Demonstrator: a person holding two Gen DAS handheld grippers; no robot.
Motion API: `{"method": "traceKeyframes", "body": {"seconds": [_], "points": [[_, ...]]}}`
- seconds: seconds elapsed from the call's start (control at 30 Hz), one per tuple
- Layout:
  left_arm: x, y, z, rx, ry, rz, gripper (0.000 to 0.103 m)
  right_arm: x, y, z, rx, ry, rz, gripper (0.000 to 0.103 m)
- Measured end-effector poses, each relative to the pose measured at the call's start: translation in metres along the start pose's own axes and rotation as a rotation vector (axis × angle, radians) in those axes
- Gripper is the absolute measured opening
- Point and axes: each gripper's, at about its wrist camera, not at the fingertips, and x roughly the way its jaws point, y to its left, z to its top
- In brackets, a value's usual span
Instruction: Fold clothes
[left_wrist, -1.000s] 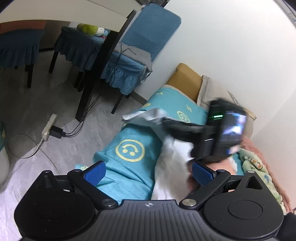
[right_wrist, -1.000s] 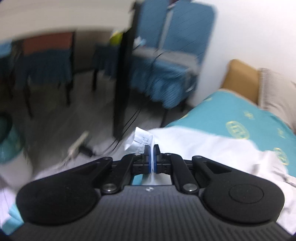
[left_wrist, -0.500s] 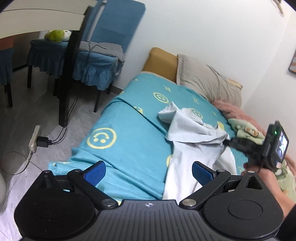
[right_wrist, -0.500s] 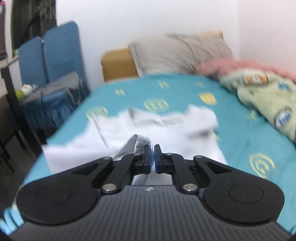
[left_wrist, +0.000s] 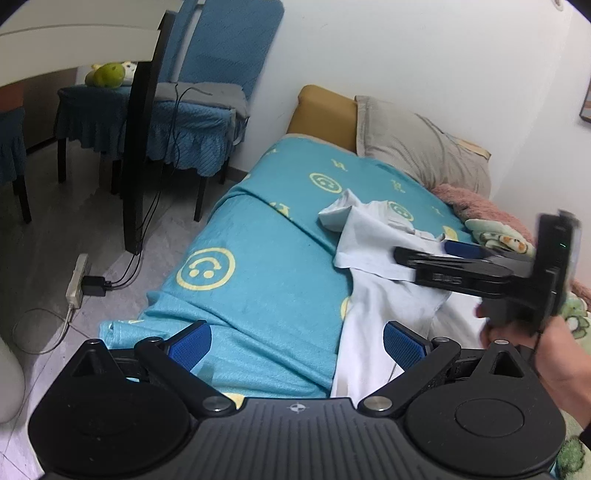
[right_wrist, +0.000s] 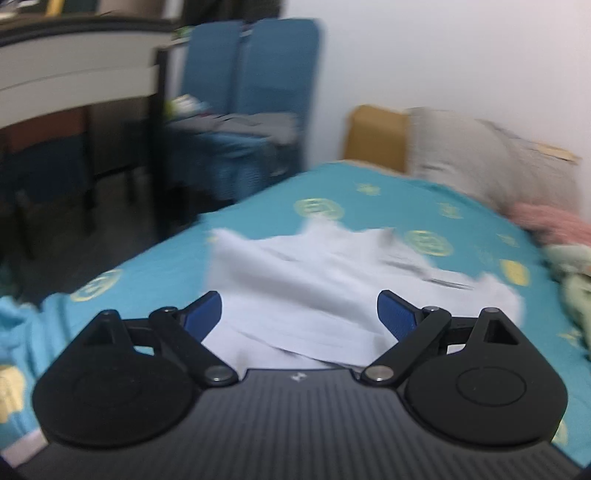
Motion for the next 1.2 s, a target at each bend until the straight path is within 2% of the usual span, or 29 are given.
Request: {"method": "traceKeyframes", "body": {"seconds": [0.07,0.27,0.37,0.4,0.43,0.47,0.5,0.6,0.77,0.97,1.07,1.2], "points": [[0.002,0.002,0.000,-0.004,0.006,0.004,0.101,0.021,0.012,0.003,-0.031,0.058,0.027,0.062],[0.008,0.006,-0.001,-0.008,0.021,0.003,0.101,0.061,0.037,0.005,-0.099,0.118,0.067,0.063],[0.010,0.005,-0.002,0.003,0.027,0.003,0.101,0.077,0.048,0.005,-0.164,0.154,0.000,0.062],[0.010,0.005,-0.003,0.007,0.030,0.004,0.101,0.077,0.044,0.007,-0.130,0.149,-0.017,0.059],[0.011,0.004,-0.003,0.011,0.030,0.004,0.101,0.077,0.039,0.010,-0.087,0.141,-0.030,0.053],[0.010,0.004,-0.004,0.012,0.029,0.005,0.101,0.077,0.034,0.013,-0.044,0.133,-0.043,0.034],[0.011,0.004,-0.004,0.013,0.027,0.006,0.101,0.074,0.026,0.015,0.011,0.122,-0.042,0.019],[0.010,0.004,-0.003,0.004,0.026,0.005,0.101,0.062,0.010,0.019,0.098,0.065,-0.049,0.007],[0.006,0.001,-0.005,0.030,0.001,0.018,0.101,0.035,-0.032,0.034,0.231,-0.055,-0.110,0.006],[0.003,-0.012,-0.009,0.112,-0.033,0.028,0.101,0.025,-0.104,0.046,0.366,-0.142,-0.300,0.006],[0.006,-0.021,-0.014,0.162,-0.042,0.023,0.101,0.038,-0.142,0.033,0.458,-0.124,-0.376,0.006],[0.019,-0.025,-0.018,0.211,-0.009,0.043,0.099,0.074,-0.169,0.000,0.492,-0.030,-0.440,0.006]]}}
